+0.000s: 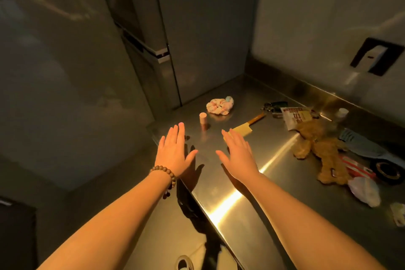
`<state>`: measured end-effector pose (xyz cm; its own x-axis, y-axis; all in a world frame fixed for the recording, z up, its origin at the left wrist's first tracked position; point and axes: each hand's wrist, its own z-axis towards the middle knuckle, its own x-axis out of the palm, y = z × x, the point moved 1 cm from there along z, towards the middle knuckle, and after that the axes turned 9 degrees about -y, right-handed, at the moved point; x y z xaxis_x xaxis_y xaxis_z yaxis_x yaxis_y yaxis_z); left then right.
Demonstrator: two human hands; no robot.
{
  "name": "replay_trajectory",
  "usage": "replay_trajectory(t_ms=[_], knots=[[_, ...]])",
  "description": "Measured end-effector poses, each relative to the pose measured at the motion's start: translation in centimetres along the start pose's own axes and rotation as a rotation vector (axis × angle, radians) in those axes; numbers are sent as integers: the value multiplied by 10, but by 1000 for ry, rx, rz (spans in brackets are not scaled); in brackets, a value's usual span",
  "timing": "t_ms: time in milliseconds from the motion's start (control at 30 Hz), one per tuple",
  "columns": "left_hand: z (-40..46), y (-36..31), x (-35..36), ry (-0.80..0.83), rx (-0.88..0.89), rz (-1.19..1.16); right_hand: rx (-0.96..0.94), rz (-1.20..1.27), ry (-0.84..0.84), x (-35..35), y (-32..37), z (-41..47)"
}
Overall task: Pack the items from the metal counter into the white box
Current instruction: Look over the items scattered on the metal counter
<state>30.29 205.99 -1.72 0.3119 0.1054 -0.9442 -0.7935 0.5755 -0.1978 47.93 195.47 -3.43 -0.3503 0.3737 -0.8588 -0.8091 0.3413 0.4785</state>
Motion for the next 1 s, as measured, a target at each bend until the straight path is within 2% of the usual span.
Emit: replay_trajectory(t_ms=[167, 400, 667, 833, 1000], knots=[[29, 35, 11, 22, -71, -94, -41, 59, 20, 24, 29, 56], [86, 60, 48, 142, -11, -347, -4, 135, 48, 57, 42, 120], [103, 57, 61, 80, 38, -459, 128, 196, 84, 66, 33, 133], [122, 22, 51, 104, 68, -514, 226, 234, 10, 39, 20, 124], [133, -63, 40, 148, 191, -517, 314, 276, -111, -17, -23, 99]])
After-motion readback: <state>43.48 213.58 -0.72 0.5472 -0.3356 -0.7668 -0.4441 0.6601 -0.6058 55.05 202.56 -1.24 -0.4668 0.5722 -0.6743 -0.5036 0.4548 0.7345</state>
